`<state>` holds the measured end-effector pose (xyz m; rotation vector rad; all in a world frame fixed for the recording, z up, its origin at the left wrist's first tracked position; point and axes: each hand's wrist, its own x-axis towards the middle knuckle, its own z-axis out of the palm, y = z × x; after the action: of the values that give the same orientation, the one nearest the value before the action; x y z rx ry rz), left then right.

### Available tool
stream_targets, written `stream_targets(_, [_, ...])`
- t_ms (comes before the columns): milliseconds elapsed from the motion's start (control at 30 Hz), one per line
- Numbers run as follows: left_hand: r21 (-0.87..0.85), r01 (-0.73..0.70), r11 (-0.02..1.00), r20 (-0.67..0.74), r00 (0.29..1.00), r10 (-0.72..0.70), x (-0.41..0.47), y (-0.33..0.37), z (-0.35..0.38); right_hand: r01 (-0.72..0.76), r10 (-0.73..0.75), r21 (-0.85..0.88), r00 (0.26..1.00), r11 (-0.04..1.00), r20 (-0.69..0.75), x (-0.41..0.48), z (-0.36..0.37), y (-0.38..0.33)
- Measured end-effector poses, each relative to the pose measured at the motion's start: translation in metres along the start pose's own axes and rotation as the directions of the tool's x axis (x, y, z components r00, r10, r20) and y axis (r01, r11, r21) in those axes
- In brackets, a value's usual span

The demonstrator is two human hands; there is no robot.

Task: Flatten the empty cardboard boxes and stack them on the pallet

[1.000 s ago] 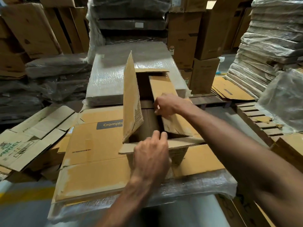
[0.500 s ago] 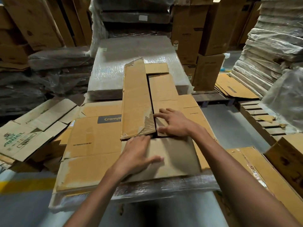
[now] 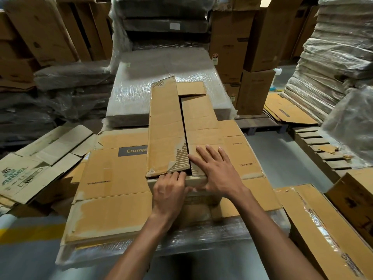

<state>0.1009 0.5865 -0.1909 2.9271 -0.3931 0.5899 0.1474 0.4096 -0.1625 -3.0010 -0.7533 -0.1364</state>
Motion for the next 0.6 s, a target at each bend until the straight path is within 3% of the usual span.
stream_targets(100, [-0.101,0.021,0.995,0.012,1.000,-0.020,-0.001,-0.003,0.001,0.007,-0.007,0.016,1.000,1.000,0.008,0.002,-0.001,0.001])
stream_targets(233, [-0.456,0.048,0.888,-0.067,0.994,-0.089,0.007,-0.007,-0.020,0.010,-0.011,0.036,1.000,0.999,0.022,-0.001,0.002,0.004])
stream_targets(333, [-0.523,0.058,0.851,-0.241,0.947,-0.212,0.026,-0.021,-0.039,0.001,-0.003,0.039,0.999,0.999,0.033,0.000,0.002,0.003])
stream_targets(400, [-0.507,0.125,0.853,-0.281,0.911,-0.301,0.034,-0.037,-0.043,-0.003,0.003,0.031,1.000,1.000,0.031,0.001,0.002,0.002])
stream_targets(467, [-0.431,0.263,0.863,-0.246,0.886,-0.393,0.038,-0.053,-0.039,-0.005,0.004,0.031,1.000,1.000,0.024,0.002,0.003,0.002])
stream_targets(600, [-0.340,0.551,0.762,0.019,0.814,-0.581,0.039,-0.075,-0.027,-0.003,0.002,0.044,1.000,0.999,0.023,0.002,0.004,0.000])
